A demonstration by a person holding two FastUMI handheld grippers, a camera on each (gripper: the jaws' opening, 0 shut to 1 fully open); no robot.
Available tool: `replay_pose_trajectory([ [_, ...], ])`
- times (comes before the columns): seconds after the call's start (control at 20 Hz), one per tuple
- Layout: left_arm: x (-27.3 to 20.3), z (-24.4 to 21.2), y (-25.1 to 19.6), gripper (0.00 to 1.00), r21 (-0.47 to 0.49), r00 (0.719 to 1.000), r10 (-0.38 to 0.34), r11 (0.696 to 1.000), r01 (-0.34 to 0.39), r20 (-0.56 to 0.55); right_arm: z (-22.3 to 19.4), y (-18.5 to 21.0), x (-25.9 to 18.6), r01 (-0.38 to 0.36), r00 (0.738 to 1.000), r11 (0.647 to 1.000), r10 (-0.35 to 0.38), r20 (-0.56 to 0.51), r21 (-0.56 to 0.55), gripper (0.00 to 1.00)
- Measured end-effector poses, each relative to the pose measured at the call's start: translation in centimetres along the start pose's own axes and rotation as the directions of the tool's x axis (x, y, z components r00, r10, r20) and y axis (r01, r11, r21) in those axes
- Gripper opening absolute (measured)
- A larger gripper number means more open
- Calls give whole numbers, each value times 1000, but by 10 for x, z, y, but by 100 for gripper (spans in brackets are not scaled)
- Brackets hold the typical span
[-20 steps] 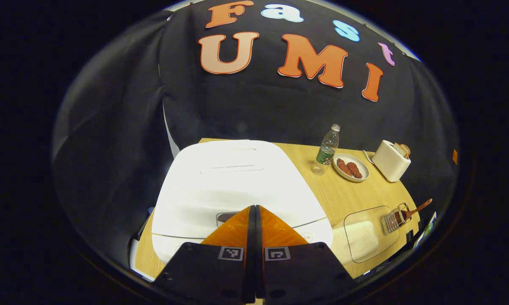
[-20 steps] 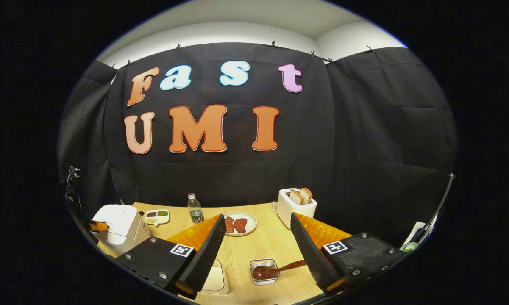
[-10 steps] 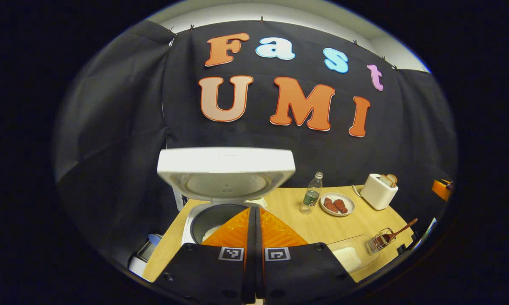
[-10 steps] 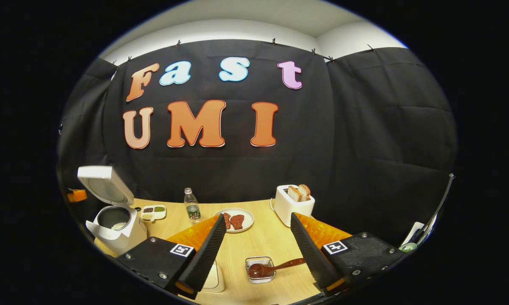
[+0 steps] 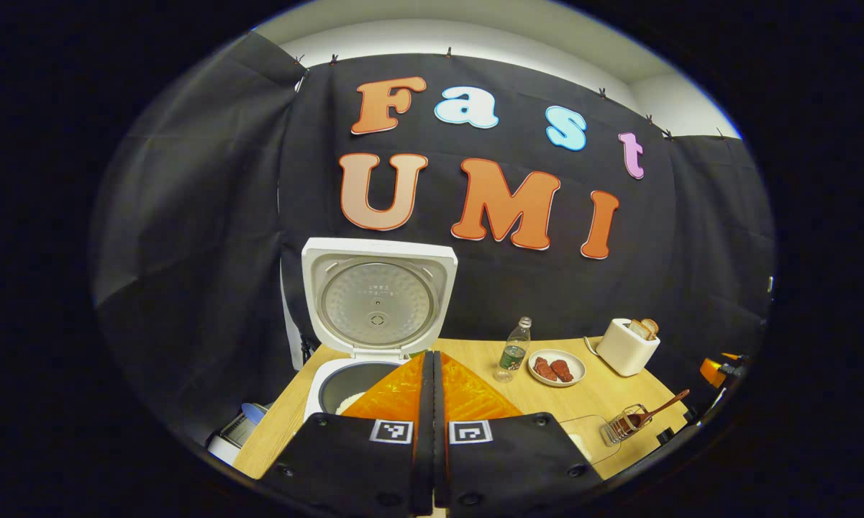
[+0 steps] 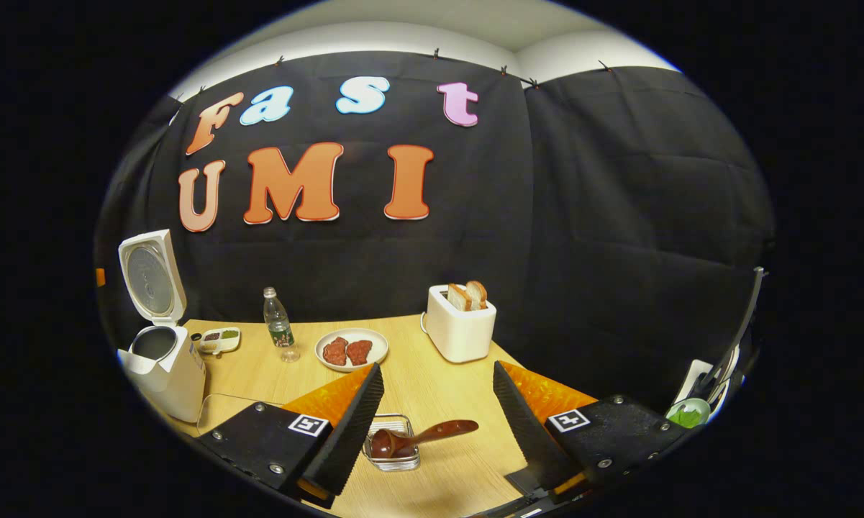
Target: Close the left gripper, press the button to open the rice cooker; take a wooden spoon from the chopstick holder with the right hand, scoop a spoonful of rice and pour it into the rice cooker, then put the wooden spoon back into the chopstick holder.
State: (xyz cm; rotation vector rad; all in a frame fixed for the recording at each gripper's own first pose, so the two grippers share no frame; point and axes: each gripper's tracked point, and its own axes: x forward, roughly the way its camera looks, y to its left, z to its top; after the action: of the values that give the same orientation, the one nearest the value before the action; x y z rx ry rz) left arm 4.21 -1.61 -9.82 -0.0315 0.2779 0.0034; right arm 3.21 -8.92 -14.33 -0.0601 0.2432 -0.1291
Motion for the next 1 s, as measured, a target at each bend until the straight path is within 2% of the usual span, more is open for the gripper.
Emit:
replay_pose_trajectory([
  [0.3,-10,9,-1,5,-12,999,-3,1000,3,37,-66,-5,28,17,987,992,3,-158,122,95],
  [0.35,-10,10,-4,9,-26,999,-15,1000,16,40,-76,-4,32,23,983,990,4,-185,139,95],
  [0.5,-18,10,-5,83,-58,999,-23,998,25,34,-96,-1,39,28,969,973,30,-244,230,96],
  [0.6,-21,16,3,84,-58,998,8,998,-5,57,-103,4,40,23,963,951,62,-264,308,94],
  [0.65,-23,19,6,89,-57,998,20,998,-16,64,-106,6,43,22,960,938,77,-269,345,92],
  [0.7,-24,18,8,100,-51,997,33,998,-30,69,-109,8,45,21,958,927,88,-273,375,86],
  [0.85,-25,15,9,100,-47,997,41,998,-39,60,-110,9,51,22,956,901,108,-273,434,72],
  [1.0,-23,10,9,100,-58,998,31,998,-28,48,-109,11,56,18,954,870,132,-270,492,54],
])
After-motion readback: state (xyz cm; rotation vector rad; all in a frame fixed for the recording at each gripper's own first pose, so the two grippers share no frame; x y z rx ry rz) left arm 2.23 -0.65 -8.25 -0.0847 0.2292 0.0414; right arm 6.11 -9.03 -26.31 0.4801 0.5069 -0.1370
